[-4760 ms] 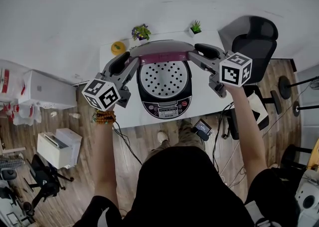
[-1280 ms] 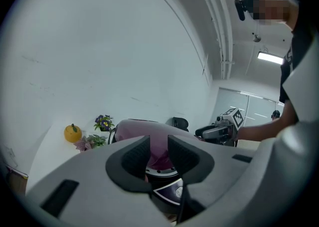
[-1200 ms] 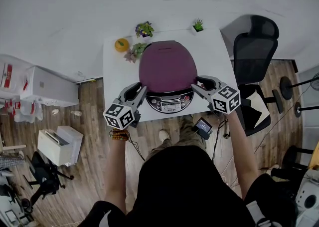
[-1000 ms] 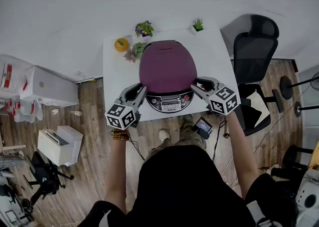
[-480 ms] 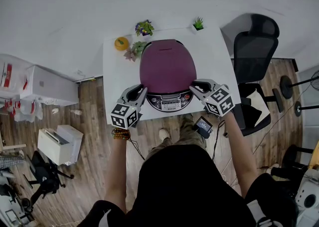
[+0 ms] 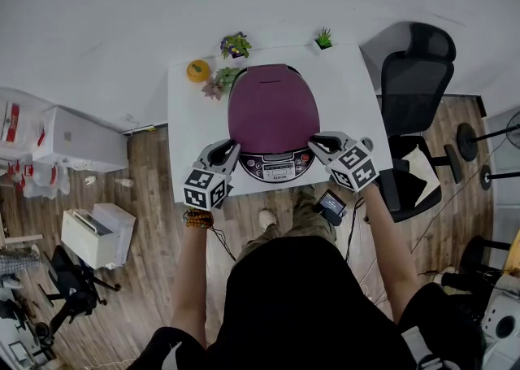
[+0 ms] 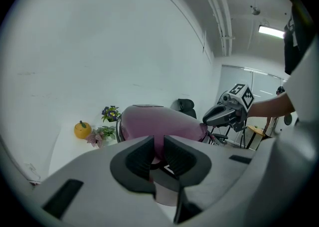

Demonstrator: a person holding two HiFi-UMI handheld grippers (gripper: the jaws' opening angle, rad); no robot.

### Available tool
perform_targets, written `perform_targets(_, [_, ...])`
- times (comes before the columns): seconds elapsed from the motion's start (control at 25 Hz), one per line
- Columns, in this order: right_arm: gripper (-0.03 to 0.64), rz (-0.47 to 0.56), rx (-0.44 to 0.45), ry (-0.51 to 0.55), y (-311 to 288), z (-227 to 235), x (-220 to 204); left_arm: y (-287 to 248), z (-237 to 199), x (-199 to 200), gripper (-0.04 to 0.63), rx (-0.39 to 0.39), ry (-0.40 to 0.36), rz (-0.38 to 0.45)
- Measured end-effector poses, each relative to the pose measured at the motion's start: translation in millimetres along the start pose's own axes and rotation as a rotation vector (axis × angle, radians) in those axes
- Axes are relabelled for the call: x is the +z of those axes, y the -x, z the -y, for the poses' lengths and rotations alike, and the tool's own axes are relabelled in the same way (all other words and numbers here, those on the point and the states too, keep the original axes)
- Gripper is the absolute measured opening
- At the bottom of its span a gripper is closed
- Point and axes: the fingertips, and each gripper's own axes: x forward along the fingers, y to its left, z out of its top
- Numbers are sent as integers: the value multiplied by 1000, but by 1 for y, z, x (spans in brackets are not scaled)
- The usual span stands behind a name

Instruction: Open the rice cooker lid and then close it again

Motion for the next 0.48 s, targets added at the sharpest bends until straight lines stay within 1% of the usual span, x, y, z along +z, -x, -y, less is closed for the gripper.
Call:
perform_targets(0.2, [58, -30, -10, 11, -4, -1, -6, -3, 0, -7, 64, 13, -7, -29])
perform_targets(0.4, [57, -12, -5, -18, -5, 0, -7, -3, -3, -8, 60, 9, 32, -32])
perform_targets(0.48, [57, -13, -6, -21, -5, 0, -7, -3, -3, -8, 58, 9, 27, -35])
